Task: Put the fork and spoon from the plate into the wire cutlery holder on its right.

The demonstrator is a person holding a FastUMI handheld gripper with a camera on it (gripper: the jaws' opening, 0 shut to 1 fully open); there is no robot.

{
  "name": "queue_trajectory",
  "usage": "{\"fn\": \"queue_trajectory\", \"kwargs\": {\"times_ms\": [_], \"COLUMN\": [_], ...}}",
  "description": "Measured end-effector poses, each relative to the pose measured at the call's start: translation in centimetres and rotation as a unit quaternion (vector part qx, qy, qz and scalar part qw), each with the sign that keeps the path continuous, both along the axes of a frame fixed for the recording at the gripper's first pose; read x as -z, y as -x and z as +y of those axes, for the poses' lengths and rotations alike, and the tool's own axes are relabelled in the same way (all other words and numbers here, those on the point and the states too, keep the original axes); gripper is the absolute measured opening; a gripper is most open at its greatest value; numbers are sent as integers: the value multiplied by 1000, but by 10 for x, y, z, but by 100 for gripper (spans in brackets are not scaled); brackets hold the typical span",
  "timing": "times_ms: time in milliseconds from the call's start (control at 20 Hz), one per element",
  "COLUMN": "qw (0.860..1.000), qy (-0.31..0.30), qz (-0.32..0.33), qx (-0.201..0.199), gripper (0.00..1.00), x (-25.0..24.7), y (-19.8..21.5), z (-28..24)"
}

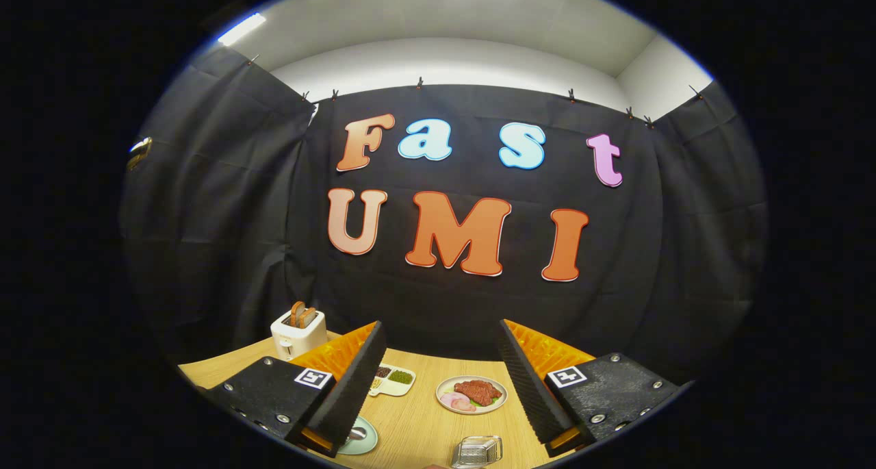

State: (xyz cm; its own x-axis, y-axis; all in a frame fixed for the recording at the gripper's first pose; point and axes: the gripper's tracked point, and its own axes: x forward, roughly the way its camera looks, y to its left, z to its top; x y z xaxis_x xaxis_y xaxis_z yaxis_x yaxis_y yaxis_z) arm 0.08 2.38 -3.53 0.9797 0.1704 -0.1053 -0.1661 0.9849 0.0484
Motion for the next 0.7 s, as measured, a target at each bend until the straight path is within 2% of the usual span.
{"fn": "queue_trajectory", "kwargs": {"times_ms": [350,500,700], "qw": [996,990,979], "qy": [0,-11,-10], "qz": [48,94,164], "qx": [-70,-106,-123], "gripper": [99,99,99], "x": [32,55,88], "y": [-1,-1,1], "z": [23,44,75]}}
